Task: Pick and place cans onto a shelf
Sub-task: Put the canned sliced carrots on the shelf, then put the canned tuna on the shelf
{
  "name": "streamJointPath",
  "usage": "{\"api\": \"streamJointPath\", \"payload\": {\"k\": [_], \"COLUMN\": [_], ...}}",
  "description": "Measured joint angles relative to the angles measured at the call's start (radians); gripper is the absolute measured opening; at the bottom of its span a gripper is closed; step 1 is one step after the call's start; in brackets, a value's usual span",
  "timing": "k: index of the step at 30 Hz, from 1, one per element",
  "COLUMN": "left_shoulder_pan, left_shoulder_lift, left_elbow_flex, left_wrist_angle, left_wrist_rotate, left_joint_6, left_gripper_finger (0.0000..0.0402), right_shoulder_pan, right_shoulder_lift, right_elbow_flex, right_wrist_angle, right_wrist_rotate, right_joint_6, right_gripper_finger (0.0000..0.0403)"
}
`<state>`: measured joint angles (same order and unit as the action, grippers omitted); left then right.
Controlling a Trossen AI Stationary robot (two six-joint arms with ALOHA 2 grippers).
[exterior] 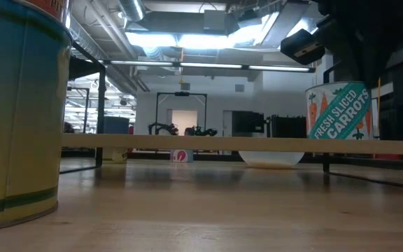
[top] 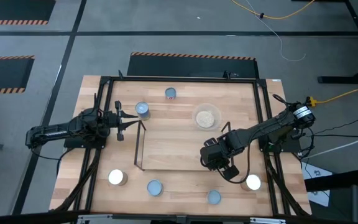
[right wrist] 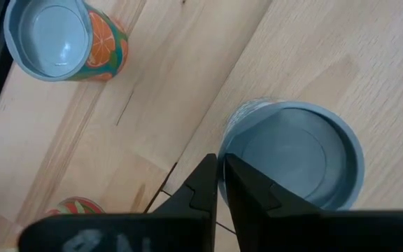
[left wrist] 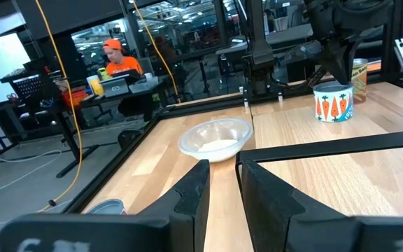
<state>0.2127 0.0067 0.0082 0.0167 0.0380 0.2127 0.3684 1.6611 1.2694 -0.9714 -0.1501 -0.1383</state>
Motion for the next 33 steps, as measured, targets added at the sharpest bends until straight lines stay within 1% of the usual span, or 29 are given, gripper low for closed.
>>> {"api": "streamJointPath", "payload": {"k": [3, 9, 13, 18, 22, 28, 33], "left_shoulder_pan": [0.000, 0.000, 0.000, 0.000, 0.000, 0.000, 0.000], "left_shoulder_lift": [0.000, 0.000, 0.000, 0.000, 0.000, 0.000, 0.000], "left_elbow_flex": [0.000, 0.000, 0.000, 0.000, 0.000, 0.000, 0.000], "left_wrist_angle": [0.000, 0.000, 0.000, 0.001, 0.001, 0.001, 0.001], "left_wrist_rotate": [0.000, 0.000, 0.000, 0.000, 0.000, 0.000, 0.000], "left_joint_6": [0.000, 0.000, 0.000, 0.000, 0.000, 0.000, 0.000], "left_gripper_finger": [0.0078, 0.0078, 0.0078, 0.0078, 0.0078, 0.0078, 0.0078], "right_shoulder_pan": [0.000, 0.000, 0.000, 0.000, 0.000, -0.003, -0.004], "right_shoulder_lift": [0.000, 0.000, 0.000, 0.000, -0.001, -0.001, -0.001], "right_elbow_flex": [0.000, 0.000, 0.000, 0.000, 0.000, 0.001, 0.045], "right_wrist_angle": [0.000, -0.007, -0.008, -0.008, -0.008, 0.001, -0.004], "right_wrist_rotate": [0.000, 0.000, 0.000, 0.001, 0.029, 0.036, 0.040], "right_joint_6": [0.001, 0.000, -0.001, -0.002, -0.001, -0.002, -0.003], "right_gripper_finger": [0.0054, 0.0105, 0.0127, 0.0131, 0.0131, 0.0131, 0.0131]}}
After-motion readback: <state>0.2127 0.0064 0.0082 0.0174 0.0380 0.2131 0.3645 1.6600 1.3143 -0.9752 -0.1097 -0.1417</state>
